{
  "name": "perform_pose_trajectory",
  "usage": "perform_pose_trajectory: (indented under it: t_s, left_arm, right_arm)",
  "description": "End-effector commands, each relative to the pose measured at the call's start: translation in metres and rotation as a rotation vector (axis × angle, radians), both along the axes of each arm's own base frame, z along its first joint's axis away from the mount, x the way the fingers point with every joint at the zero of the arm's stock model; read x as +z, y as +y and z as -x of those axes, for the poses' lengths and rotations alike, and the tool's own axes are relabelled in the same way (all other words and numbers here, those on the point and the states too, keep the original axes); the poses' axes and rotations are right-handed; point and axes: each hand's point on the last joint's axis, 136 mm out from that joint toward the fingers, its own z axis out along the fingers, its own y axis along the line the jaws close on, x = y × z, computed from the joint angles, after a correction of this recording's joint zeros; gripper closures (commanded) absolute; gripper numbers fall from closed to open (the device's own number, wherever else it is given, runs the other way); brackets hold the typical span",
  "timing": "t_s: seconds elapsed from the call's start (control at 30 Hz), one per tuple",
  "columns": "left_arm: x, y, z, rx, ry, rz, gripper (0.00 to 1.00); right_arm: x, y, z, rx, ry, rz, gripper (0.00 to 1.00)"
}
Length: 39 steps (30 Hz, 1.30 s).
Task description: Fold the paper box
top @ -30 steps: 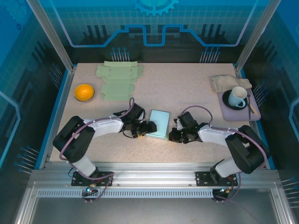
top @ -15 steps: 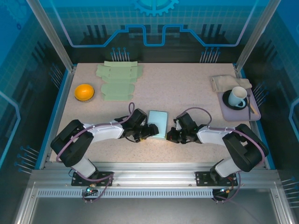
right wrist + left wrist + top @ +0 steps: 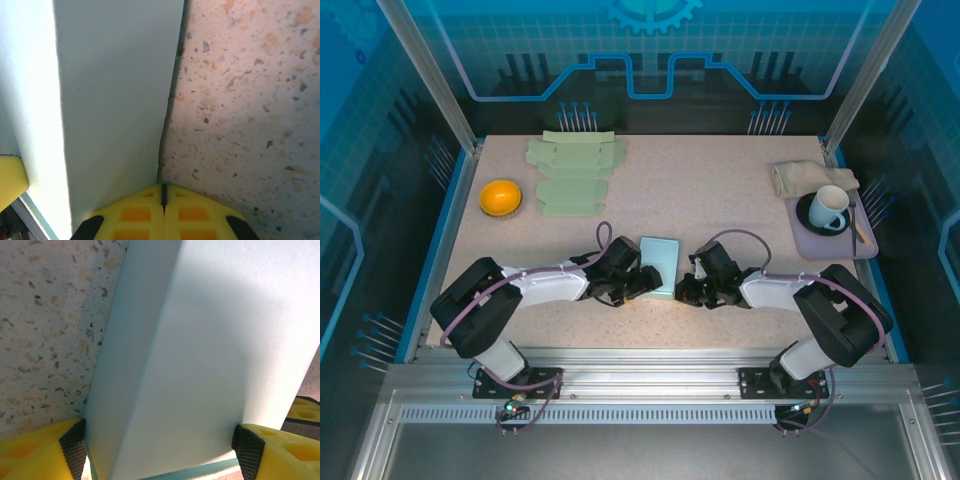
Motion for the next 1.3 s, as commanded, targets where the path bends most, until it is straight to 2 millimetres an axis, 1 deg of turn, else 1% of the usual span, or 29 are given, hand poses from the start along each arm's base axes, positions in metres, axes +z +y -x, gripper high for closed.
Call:
perform_pose_trajectory:
  t_s: [0.0,0.07,0.17,0.23,0.3,0.37,0.43,0.47,0.5,0.57,0.63,0.7,0.77,0.83,0.87,0.9,1.0,1.1,1.17,1.27]
  left_arm:
    - [-0.003,-0.041,0.013,-0.098,0.033,0.089,0.22]
    - [-0.001,-0.025,0.004,-0.076,0.029,0.030,0.21]
    - [0.006,0.002,-0.014,-0.038,0.014,-0.027,0.20]
    - [0.011,0.019,-0.026,-0.031,-0.002,-0.082,0.18]
    - [0.016,0.036,-0.036,-0.019,-0.015,-0.128,0.16]
    - [0.022,0.050,-0.041,0.004,-0.022,-0.160,0.15]
    - [0.030,0.061,-0.041,0.026,-0.035,-0.174,0.14]
    - [0.035,0.066,-0.038,0.038,-0.043,-0.182,0.14]
    - [0.039,0.070,-0.034,0.051,-0.040,-0.182,0.14]
    - [0.044,0.068,-0.022,0.069,-0.021,-0.135,0.14]
    - [0.048,0.054,-0.005,0.066,-0.016,-0.066,0.15]
    - [0.047,0.040,0.012,0.068,-0.017,-0.042,0.15]
    - [0.040,0.026,0.020,0.083,-0.007,0.000,0.15]
    - [0.033,0.015,0.017,0.106,-0.003,0.046,0.17]
    - [0.027,0.012,0.014,0.123,0.005,0.053,0.17]
    - [0.026,0.008,0.009,0.131,-0.006,0.067,0.18]
    - [0.022,0.000,-0.007,0.155,-0.036,0.061,0.19]
    - [0.018,-0.005,-0.020,0.161,-0.056,0.036,0.19]
    - [0.014,-0.007,-0.028,0.164,-0.058,0.029,0.20]
    - [0.007,-0.006,-0.044,0.186,-0.038,0.021,0.22]
  right_arm:
    - [0.069,0.066,0.000,0.216,-0.211,-0.243,0.97]
    - [0.059,0.051,0.002,0.185,-0.185,-0.163,0.95]
    - [0.046,0.019,0.007,0.130,-0.150,-0.010,0.90]
    - [0.038,-0.006,0.010,0.090,-0.130,0.098,0.81]
    - [0.036,-0.028,0.013,0.078,-0.129,0.202,0.76]
    - [0.044,-0.044,0.012,0.095,-0.160,0.283,0.69]
    - [0.059,-0.057,0.004,0.104,-0.214,0.347,0.65]
    - [0.071,-0.059,-0.003,0.114,-0.250,0.352,0.62]
    - [0.083,-0.058,-0.011,0.133,-0.290,0.343,0.57]
    - [0.106,-0.052,-0.032,0.201,-0.387,0.332,0.48]
    - [0.127,-0.047,-0.056,0.274,-0.470,0.348,0.42]
    - [0.138,-0.039,-0.080,0.379,-0.541,0.368,0.39]
    - [0.141,-0.030,-0.099,0.479,-0.590,0.368,0.38]
    - [0.132,-0.026,-0.117,0.546,-0.587,0.363,0.37]
    - [0.125,-0.024,-0.125,0.573,-0.572,0.353,0.36]
    - [0.118,-0.022,-0.131,0.599,-0.557,0.345,0.35]
    - [0.100,-0.011,-0.143,0.673,-0.524,0.295,0.33]
    - [0.084,0.001,-0.149,0.706,-0.483,0.237,0.33]
    - [0.070,0.002,-0.152,0.697,-0.434,0.241,0.33]
    - [0.053,-0.009,-0.158,0.633,-0.381,0.280,0.35]
